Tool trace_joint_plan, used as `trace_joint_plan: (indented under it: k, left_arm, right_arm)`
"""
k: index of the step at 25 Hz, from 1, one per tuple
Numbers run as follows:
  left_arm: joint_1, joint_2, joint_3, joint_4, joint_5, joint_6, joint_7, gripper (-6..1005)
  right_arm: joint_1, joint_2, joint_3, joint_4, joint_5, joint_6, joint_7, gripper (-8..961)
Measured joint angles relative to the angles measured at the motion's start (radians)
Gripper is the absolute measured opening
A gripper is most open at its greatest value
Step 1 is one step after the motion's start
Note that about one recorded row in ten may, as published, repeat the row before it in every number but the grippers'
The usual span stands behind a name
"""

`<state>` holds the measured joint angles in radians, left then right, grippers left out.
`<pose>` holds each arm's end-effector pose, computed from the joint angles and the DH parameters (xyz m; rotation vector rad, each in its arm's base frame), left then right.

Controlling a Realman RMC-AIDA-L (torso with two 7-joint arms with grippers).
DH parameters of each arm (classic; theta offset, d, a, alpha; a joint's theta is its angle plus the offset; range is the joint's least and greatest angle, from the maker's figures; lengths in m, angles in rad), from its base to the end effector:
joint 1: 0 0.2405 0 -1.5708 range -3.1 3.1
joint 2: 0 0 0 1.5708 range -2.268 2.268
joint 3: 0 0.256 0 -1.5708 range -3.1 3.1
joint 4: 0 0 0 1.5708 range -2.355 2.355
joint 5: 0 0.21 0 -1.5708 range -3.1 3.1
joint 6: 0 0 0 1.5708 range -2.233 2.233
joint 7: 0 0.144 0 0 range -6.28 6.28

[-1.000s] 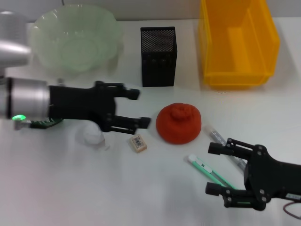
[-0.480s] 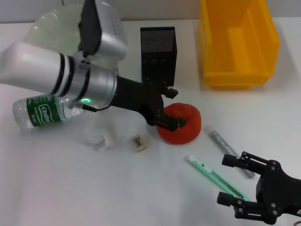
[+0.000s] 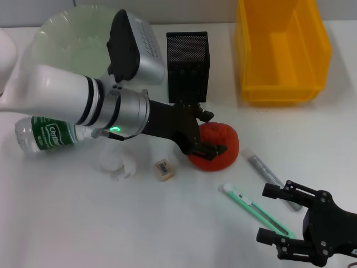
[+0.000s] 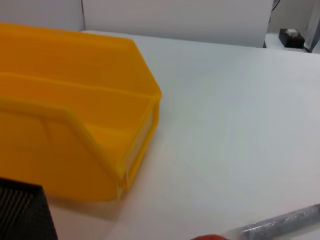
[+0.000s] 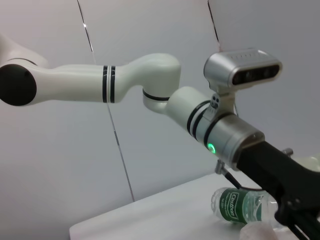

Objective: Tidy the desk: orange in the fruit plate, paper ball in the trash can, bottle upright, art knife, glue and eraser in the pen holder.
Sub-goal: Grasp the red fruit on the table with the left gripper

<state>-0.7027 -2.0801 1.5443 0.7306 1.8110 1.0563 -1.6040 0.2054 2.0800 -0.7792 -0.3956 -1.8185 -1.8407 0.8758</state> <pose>-0.1707 0.3652 -0.0985 -2.9645 -0.2471 -0.1761 0.3076 0.1868 -0.0289 -2.6711 0.4996 1.1068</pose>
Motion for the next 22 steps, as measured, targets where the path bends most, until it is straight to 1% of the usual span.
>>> trace_joint_plan:
  k: [1,4,15,19,22]
  left_arm:
    - [-0.001,0.0,0.014,-0.009,-0.009,-0.019,0.0,828]
    - [-0.001,0.0,0.018,-0.013,-0.018,-0.031,-0.002,829]
    - [0.009,0.0,0.027,-0.014,-0.043,-0.054,-0.004,675]
    - [0.009,0.0,0.025,-0.011,-0.044,-0.05,-0.005,469]
    - [0.008,0.0,0.028,-0.009,-0.044,-0.049,-0.005,375]
  right_arm:
    - [0.004,0.0,0.0,0.0,0.0,0.0,0.0,821]
    - [0.006,0.0,0.0,0.0,0.0,0.0,0.0,821]
    - [0.008,0.0,0.0,0.0,0.002,0.001,0.001,820]
    - [0.008,0.0,0.0,0.0,0.002,0.007,0.003,820]
    - [0.008,0.001,0.0,0.0,0.002,0.008,0.003,820]
